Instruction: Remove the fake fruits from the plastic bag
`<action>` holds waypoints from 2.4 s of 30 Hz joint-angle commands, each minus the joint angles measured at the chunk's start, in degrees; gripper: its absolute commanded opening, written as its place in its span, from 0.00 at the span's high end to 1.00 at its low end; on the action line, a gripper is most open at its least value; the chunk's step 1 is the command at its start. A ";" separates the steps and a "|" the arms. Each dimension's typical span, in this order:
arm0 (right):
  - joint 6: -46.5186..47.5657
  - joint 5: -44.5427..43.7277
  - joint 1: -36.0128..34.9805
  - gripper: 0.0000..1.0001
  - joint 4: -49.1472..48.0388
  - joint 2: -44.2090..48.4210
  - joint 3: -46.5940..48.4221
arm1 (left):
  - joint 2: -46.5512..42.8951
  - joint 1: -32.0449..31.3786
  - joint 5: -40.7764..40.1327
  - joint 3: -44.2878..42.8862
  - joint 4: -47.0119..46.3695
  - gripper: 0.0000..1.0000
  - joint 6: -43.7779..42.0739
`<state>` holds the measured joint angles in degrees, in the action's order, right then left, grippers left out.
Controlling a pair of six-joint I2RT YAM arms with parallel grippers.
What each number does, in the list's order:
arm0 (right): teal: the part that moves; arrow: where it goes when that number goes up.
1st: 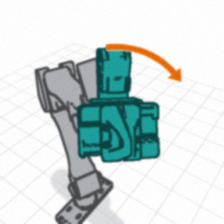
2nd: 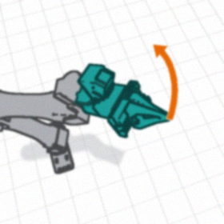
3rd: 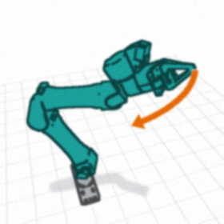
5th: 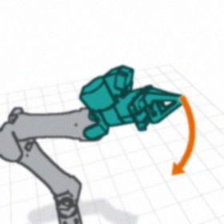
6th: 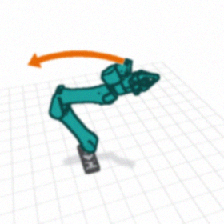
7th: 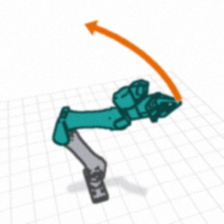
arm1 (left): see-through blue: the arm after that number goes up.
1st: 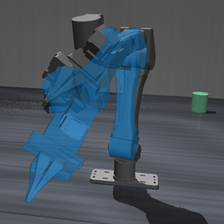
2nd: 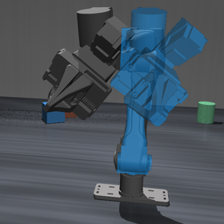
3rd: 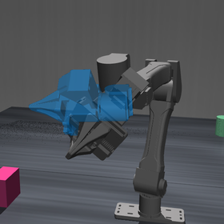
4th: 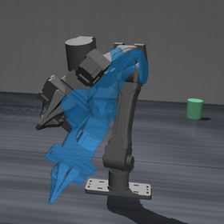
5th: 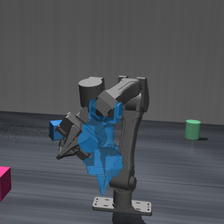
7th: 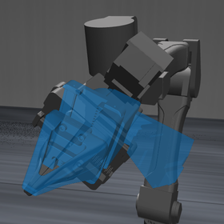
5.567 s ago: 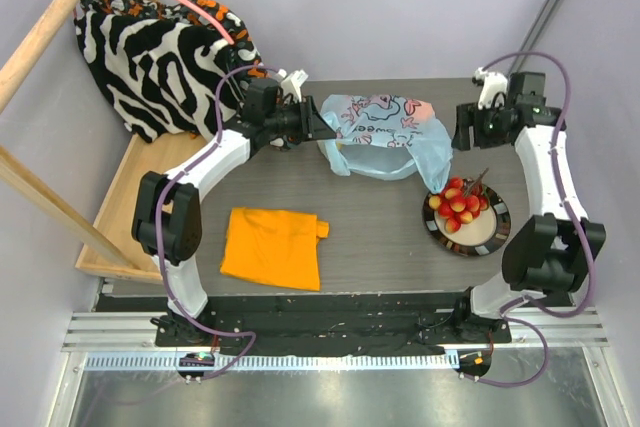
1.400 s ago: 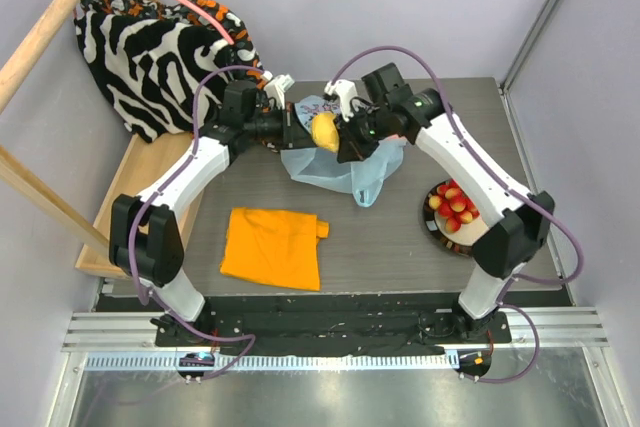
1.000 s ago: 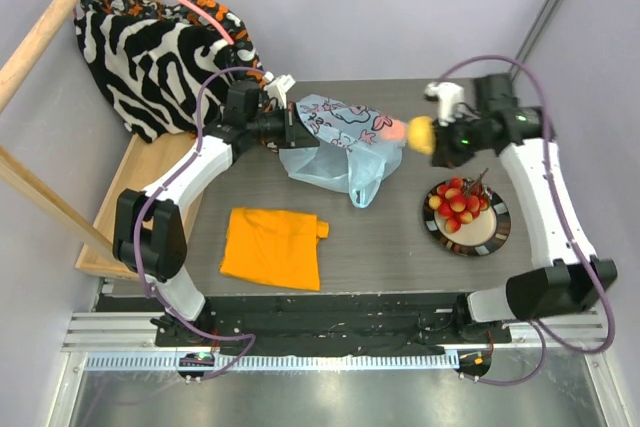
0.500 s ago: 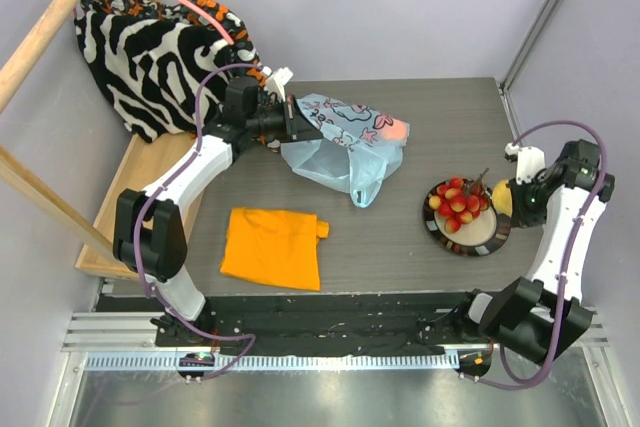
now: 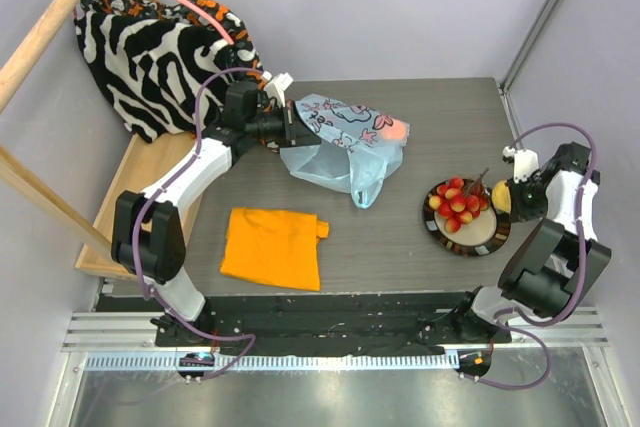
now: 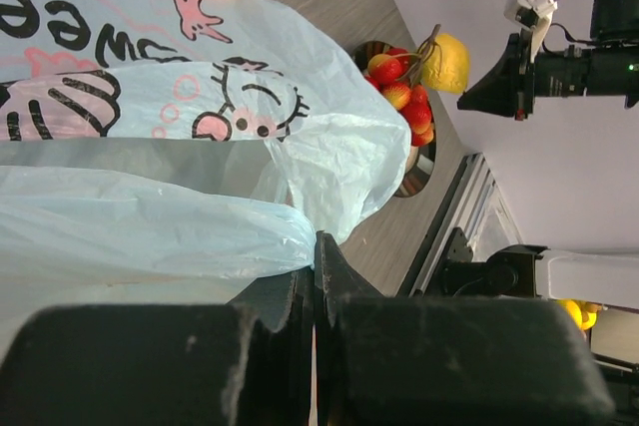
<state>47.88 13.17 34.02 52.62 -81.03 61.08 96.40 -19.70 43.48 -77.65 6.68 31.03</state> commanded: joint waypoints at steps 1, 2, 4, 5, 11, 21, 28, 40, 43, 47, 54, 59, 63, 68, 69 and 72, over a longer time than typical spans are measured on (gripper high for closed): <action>0.37 0.37 -2.20 0.99 -5.60 -1.31 0.53 | -2.80 0.46 -0.42 1.00 1.06 1.00 -2.99; 0.37 0.37 -3.07 0.99 -6.03 -1.49 0.27 | -2.80 0.37 -0.50 1.18 1.06 1.00 -3.16; 0.37 -0.16 -4.13 0.99 -7.44 -2.19 -0.69 | -2.62 0.37 -1.12 1.27 1.06 1.00 -3.51; 0.29 -0.25 -5.01 0.99 -8.31 -2.63 -0.96 | -2.45 0.37 -1.03 1.27 1.06 1.00 -3.52; -1.91 -1.48 -6.77 0.97 -11.13 -5.97 -1.84 | -1.30 0.46 -2.26 -0.49 3.25 1.00 -5.62; -0.68 -2.80 -6.95 0.80 -10.52 -5.01 -6.15 | -0.60 0.37 -2.18 -0.75 3.69 1.00 -6.07; -1.91 -5.43 -7.13 0.41 -7.54 -1.59 -5.97 | 0.37 0.37 -1.56 -1.28 3.08 1.00 -5.36; 0.82 9.64 -7.21 0.18 18.64 10.99 17.54 | -0.69 0.28 2.39 -1.90 1.67 1.00 -3.78; -3.57 11.79 -15.62 0.20 18.40 9.06 24.06 | -1.21 0.28 2.57 -1.11 1.58 1.00 -2.47; -13.32 8.63 -33.81 0.25 10.15 5.20 28.12 | -1.92 0.37 2.66 -0.05 0.62 1.00 0.52; -31.42 7.66 -56.16 0.45 -8.20 -9.37 32.25 | -4.02 0.46 -0.68 1.53 -0.43 1.00 5.79; -40.32 10.99 -60.38 0.67 -11.49 -19.32 38.31 | -6.75 0.37 -0.68 2.76 -1.67 1.00 7.73; -42.42 13.11 -61.88 0.72 -12.10 -23.99 40.96 | -8.86 0.37 -0.68 3.20 -1.67 1.00 6.77; -47.25 8.30 -63.37 0.72 -15.96 -29.26 40.44 | -10.53 0.37 0.63 3.91 -1.32 1.00 6.15; -47.78 5.32 -63.46 0.72 -16.75 -29.88 40.35 | -10.79 0.37 1.25 3.82 -1.32 1.00 6.06; -47.53 -13.73 -63.29 0.72 -18.95 -32.08 41.22 | -12.55 0.37 4.41 2.68 0.78 1.00 3.36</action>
<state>3.36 18.28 -28.99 39.29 -111.02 99.46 87.55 -19.57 43.59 -74.00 7.35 37.06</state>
